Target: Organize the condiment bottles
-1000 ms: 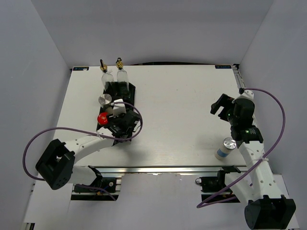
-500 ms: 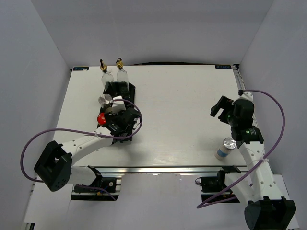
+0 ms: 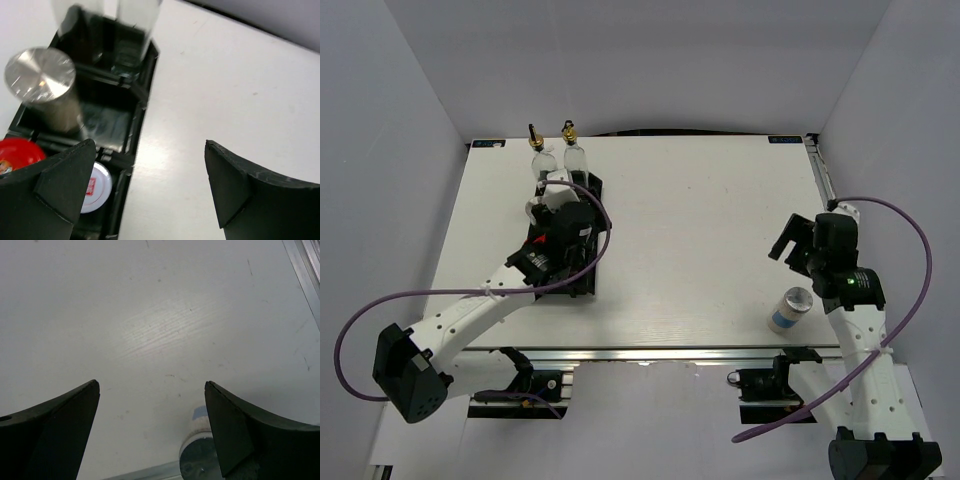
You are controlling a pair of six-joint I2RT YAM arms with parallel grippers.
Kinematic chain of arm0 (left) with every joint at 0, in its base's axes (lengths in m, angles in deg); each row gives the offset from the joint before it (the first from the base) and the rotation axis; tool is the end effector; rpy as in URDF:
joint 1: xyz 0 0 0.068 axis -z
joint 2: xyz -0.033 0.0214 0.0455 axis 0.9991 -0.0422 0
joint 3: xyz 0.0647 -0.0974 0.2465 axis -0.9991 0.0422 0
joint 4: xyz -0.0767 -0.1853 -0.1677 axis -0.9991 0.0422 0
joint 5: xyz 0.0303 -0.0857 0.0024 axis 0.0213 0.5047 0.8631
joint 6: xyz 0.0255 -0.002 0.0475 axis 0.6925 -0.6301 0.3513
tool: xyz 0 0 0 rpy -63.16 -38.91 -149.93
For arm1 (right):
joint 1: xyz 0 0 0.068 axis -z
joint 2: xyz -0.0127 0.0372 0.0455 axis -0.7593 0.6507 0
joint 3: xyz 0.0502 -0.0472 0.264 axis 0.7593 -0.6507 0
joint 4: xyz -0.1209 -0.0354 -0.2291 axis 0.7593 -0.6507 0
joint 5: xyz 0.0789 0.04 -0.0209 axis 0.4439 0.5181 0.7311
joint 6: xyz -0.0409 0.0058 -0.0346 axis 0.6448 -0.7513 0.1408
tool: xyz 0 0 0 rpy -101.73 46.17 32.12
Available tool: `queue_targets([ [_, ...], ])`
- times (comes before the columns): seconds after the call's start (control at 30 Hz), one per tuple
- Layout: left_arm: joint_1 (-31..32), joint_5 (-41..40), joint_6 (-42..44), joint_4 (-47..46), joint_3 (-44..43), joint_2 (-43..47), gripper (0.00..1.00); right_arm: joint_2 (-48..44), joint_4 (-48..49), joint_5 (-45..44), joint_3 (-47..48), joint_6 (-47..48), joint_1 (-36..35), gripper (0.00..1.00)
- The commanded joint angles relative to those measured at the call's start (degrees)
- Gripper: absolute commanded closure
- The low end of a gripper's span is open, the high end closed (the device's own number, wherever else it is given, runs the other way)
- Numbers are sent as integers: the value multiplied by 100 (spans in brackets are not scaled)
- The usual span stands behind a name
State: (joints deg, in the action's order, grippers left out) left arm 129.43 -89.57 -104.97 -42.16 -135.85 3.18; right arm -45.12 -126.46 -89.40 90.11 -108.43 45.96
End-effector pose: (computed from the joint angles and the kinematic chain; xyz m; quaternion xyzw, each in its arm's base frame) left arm 0.2035 -0.1492 0.3089 -0.1351 0.8112 -0.0376 0.5678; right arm 0.1571 0.0023 0.3246 0.1933 0.8594 0.0208 0.4729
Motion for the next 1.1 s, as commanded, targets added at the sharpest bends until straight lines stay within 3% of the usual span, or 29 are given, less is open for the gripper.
queue_targets([
  [0.0,-10,426,564,-581,-259,114,2,90,-989,-468,217,-259,10,10],
  [0.23,-18,513,960,-1415,-163,-26,2,134,-1545,-619,173,-742,1,11],
  [0.47,-18,233,1215,-1556,117,-1,2,222,-2380,-917,-89,-892,1,11],
  [0.7,-18,57,1321,-1566,276,175,2,275,-2583,-451,-152,-769,1,14],
  [0.83,-19,22,1321,-1821,434,193,2,345,-2714,-433,58,-577,1,27],
  [0.97,-18,-13,1312,-1812,434,184,2,433,-2776,-557,199,-462,1,60],
  [1.03,-18,-109,1260,-1794,435,192,2,442,-2653,-260,243,-383,1,71],
  [1.07,-18,-171,1207,-1777,443,193,2,442,-2609,-136,322,-278,1,81],
])
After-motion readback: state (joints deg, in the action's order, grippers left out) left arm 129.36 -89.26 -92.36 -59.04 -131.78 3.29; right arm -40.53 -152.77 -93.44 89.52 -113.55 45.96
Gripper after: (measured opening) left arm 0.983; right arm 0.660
